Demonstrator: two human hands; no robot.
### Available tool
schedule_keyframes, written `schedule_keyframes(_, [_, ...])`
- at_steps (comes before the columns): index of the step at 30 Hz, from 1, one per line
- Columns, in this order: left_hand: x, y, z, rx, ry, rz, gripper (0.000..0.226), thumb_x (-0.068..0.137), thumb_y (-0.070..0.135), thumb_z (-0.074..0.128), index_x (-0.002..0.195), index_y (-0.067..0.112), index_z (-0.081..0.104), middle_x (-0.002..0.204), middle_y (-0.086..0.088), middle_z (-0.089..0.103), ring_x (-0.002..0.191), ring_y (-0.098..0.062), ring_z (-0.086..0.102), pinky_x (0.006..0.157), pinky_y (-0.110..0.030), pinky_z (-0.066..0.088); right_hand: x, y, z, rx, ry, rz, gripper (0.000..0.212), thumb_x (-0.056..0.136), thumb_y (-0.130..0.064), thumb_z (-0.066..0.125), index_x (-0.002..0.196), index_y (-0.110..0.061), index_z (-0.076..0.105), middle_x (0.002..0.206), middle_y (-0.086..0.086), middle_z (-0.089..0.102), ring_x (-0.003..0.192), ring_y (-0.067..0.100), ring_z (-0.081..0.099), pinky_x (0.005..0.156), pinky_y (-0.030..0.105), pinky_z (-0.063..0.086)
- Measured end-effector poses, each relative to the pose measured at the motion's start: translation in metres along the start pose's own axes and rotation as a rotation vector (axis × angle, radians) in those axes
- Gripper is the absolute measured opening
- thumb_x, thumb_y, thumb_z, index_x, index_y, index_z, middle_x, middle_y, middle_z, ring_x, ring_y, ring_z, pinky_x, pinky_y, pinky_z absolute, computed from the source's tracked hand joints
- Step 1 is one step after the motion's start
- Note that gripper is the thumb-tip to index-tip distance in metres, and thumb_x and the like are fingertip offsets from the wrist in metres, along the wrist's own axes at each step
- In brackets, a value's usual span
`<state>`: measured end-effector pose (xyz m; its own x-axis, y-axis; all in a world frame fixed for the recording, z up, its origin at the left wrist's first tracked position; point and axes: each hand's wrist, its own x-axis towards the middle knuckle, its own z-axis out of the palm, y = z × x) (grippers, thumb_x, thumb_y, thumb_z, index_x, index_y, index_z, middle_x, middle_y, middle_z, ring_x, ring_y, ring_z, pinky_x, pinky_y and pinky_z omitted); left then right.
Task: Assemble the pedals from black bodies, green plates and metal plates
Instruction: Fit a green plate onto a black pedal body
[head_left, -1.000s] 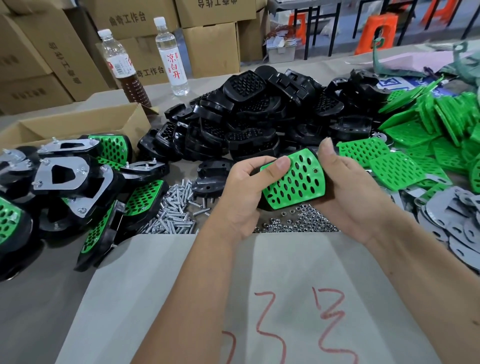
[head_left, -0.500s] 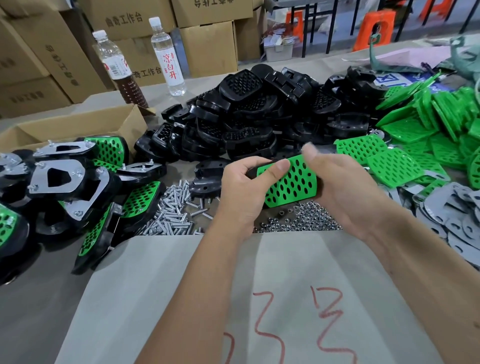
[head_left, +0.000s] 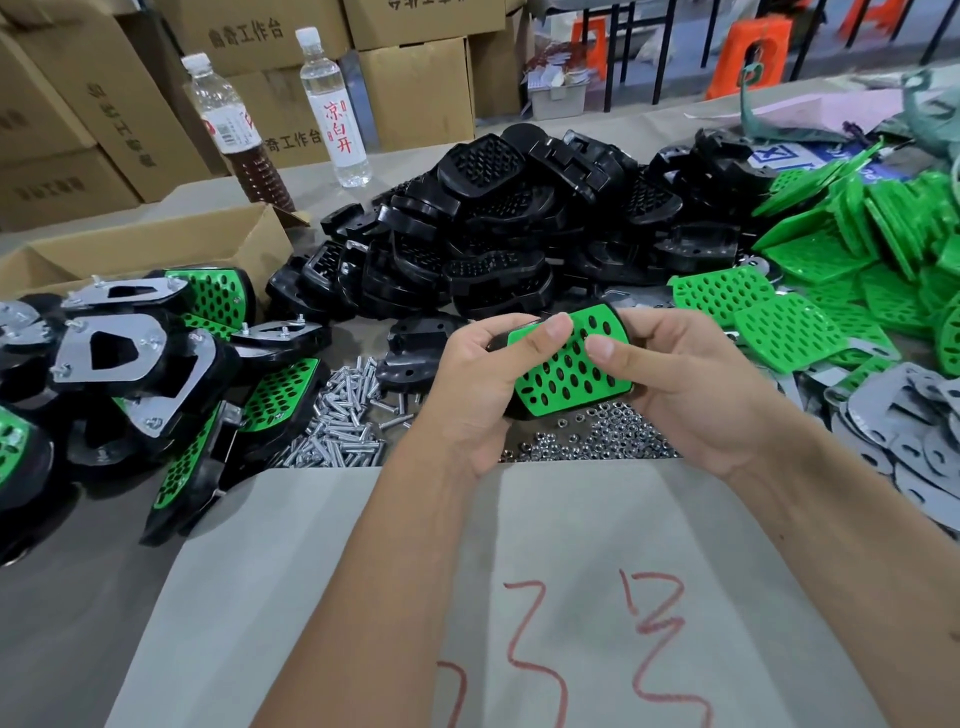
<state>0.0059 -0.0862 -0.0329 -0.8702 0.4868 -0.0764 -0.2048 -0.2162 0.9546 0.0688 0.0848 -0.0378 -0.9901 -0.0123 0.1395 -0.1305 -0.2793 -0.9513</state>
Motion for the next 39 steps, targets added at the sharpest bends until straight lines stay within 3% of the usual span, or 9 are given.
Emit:
schedule_keyframes(4, [0.002, -0.003, -0.002, -0.031, 0.033, -0.042, 0.044, 0.082, 0.030, 0.084, 0.114, 0.001, 0.074, 0.109, -0.021, 0.075, 0.098, -0.033, 0.073, 0.082, -0.049, 0.064, 0.005, 0.002, -0.002, -0.053, 0.160, 0.009, 0.035, 0.086, -0.017, 0.069, 0.116, 0.000, 0.073, 0.110, 0.023, 0.077, 0.107, 0.045, 0.072, 0.089, 0.060, 0.060])
schedule_keyframes(8, [0.004, -0.002, -0.003, -0.049, 0.099, -0.027, 0.028, 0.085, 0.017, 0.077, 0.108, 0.001, 0.076, 0.110, -0.024, 0.077, 0.095, -0.034, 0.077, 0.072, -0.044, 0.065, 0.004, 0.000, -0.003, -0.079, 0.230, 0.000, 0.037, 0.085, -0.021, 0.071, 0.116, -0.002, 0.074, 0.110, 0.022, 0.077, 0.108, 0.046, 0.071, 0.101, 0.080, 0.041])
schedule_keyframes(15, [0.002, 0.004, 0.000, -0.083, 0.111, -0.024, 0.031, 0.089, 0.016, 0.071, 0.112, -0.005, 0.072, 0.104, -0.025, 0.075, 0.087, -0.036, 0.075, 0.063, -0.046, 0.063, 0.001, 0.000, -0.004, -0.057, 0.115, -0.015, 0.042, 0.088, -0.020, 0.070, 0.124, 0.001, 0.068, 0.117, 0.022, 0.075, 0.114, 0.045, 0.070, 0.099, 0.066, 0.053])
schedule_keyframes(20, [0.004, 0.000, 0.004, -0.051, 0.224, 0.006, 0.011, 0.094, 0.010, 0.070, 0.097, 0.001, 0.075, 0.087, -0.017, 0.076, 0.079, -0.030, 0.074, 0.064, -0.048, 0.064, 0.003, 0.006, -0.003, -0.069, 0.097, 0.013, 0.042, 0.084, -0.017, 0.073, 0.121, 0.003, 0.068, 0.116, 0.024, 0.074, 0.112, 0.044, 0.071, 0.102, 0.060, 0.054])
schedule_keyframes(23, [0.005, -0.001, 0.007, -0.033, 0.268, 0.021, 0.007, 0.092, 0.011, 0.073, 0.086, 0.006, 0.073, 0.080, -0.013, 0.073, 0.071, -0.029, 0.071, 0.062, -0.052, 0.064, 0.004, 0.010, -0.005, -0.128, 0.079, 0.026, 0.038, 0.078, -0.019, 0.078, 0.112, -0.002, 0.072, 0.108, 0.021, 0.077, 0.102, 0.038, 0.074, 0.089, 0.046, 0.063])
schedule_keyframes(27, [0.001, 0.002, 0.009, -0.005, 0.217, -0.040, 0.014, 0.094, 0.018, 0.075, 0.095, 0.004, 0.074, 0.086, -0.015, 0.075, 0.074, -0.032, 0.074, 0.063, -0.056, 0.064, 0.003, 0.007, -0.011, -0.168, 0.089, 0.002, 0.039, 0.072, -0.022, 0.084, 0.106, -0.005, 0.074, 0.102, 0.019, 0.077, 0.090, 0.035, 0.076, 0.071, 0.040, 0.066])
schedule_keyframes(31, [0.000, 0.001, 0.011, -0.037, 0.238, -0.041, 0.018, 0.096, 0.021, 0.074, 0.102, 0.004, 0.076, 0.096, -0.015, 0.075, 0.087, -0.031, 0.072, 0.080, -0.061, 0.063, 0.005, 0.006, -0.010, -0.177, 0.175, -0.061, 0.033, 0.070, -0.018, 0.083, 0.098, -0.006, 0.073, 0.092, 0.012, 0.077, 0.080, 0.027, 0.076, 0.060, 0.029, 0.061])
schedule_keyframes(36, [0.002, -0.001, 0.010, -0.003, 0.265, 0.081, 0.011, 0.098, 0.007, 0.068, 0.104, 0.006, 0.077, 0.099, -0.015, 0.079, 0.090, -0.026, 0.075, 0.082, -0.050, 0.066, 0.004, 0.004, -0.008, -0.219, 0.217, -0.097, 0.026, 0.073, -0.019, 0.082, 0.095, -0.012, 0.071, 0.094, 0.009, 0.077, 0.084, 0.028, 0.077, 0.060, 0.029, 0.060])
schedule_keyframes(39, [0.007, -0.003, 0.007, 0.168, 0.356, 0.184, 0.011, 0.097, 0.008, 0.070, 0.093, 0.014, 0.078, 0.087, -0.007, 0.076, 0.085, -0.022, 0.071, 0.082, -0.049, 0.065, 0.004, 0.008, -0.004, -0.227, 0.176, -0.064, 0.028, 0.079, -0.019, 0.079, 0.104, -0.010, 0.070, 0.100, 0.011, 0.078, 0.094, 0.032, 0.076, 0.076, 0.040, 0.064])
